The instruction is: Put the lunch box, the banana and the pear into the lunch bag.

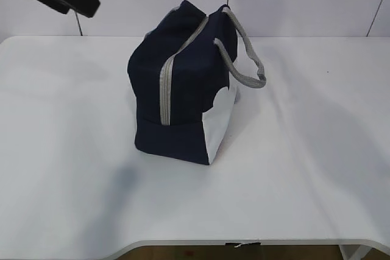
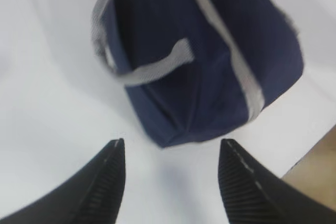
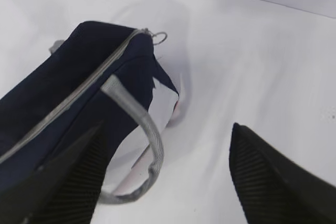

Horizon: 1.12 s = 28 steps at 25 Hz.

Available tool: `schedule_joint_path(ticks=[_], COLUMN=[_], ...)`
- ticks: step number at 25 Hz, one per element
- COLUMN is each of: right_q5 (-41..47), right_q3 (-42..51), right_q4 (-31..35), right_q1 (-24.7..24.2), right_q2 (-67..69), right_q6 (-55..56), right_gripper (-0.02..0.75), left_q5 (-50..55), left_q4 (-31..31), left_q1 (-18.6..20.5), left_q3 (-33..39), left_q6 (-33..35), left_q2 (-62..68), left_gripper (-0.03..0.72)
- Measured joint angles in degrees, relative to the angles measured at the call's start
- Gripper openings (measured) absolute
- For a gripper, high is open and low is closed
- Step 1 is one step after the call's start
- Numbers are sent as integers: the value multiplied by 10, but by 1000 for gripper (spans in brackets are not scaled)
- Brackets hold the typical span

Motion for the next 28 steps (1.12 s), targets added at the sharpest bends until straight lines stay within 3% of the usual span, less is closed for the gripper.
schedule_joint_path(ticks=[4, 9, 28], right_q5=[2, 3, 3], right_q3=[45, 103, 351], right_q4=[-40, -59, -77], right_q1=[36, 45, 45], right_q2=[-46, -92, -307], right_q6=[14, 28, 41], right_gripper=[575, 575, 567], left_q5=[34, 78, 106], left_q4=[75, 127, 136], left_q1=[0, 0, 0], left_q3=[0, 0, -1], left_q6=[-55, -99, -126], left_q2=[-33, -66, -154], left_gripper=[430, 417, 382])
